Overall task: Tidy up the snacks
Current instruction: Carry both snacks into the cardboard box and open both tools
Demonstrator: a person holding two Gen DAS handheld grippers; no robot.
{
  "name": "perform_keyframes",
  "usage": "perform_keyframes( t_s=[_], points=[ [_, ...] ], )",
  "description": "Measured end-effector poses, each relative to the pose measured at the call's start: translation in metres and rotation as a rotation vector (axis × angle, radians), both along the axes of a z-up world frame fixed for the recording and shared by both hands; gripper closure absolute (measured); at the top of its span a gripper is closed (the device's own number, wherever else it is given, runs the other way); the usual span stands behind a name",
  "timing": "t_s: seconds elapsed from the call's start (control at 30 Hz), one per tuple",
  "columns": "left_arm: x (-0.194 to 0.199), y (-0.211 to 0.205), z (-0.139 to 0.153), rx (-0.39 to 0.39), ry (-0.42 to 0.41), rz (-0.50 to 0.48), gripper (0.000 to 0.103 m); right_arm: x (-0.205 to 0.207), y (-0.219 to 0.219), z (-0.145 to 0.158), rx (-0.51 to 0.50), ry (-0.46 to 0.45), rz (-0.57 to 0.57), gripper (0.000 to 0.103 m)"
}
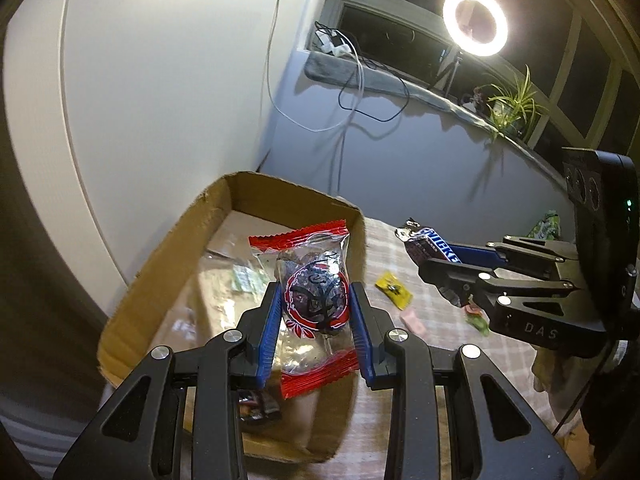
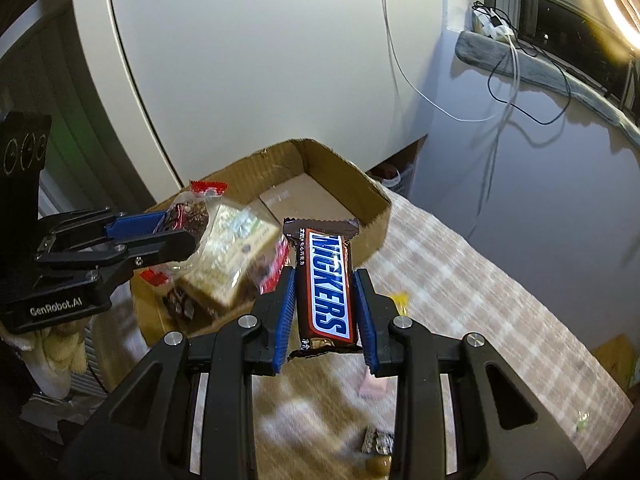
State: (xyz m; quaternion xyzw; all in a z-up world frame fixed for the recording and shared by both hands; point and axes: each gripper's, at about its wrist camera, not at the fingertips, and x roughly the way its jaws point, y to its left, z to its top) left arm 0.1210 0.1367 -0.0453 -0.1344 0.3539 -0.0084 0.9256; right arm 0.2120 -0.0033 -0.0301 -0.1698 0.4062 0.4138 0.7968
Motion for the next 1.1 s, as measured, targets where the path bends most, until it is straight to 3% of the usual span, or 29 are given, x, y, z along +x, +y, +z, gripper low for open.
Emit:
perform_keyframes(
  t_s=[0.6,1.1],
  points=[
    [0.031,0.024,-0.006,0.011,0.025,0.029,0.071,0.044,0.052,-0.029,-0.006,0.054,0.018,0.073],
    [0.036,0.030,-0.010,0.024,0.042,0.056,0.070,0.060,0.065,-0.041,-0.010,0.068,0.016,0.073]
  ],
)
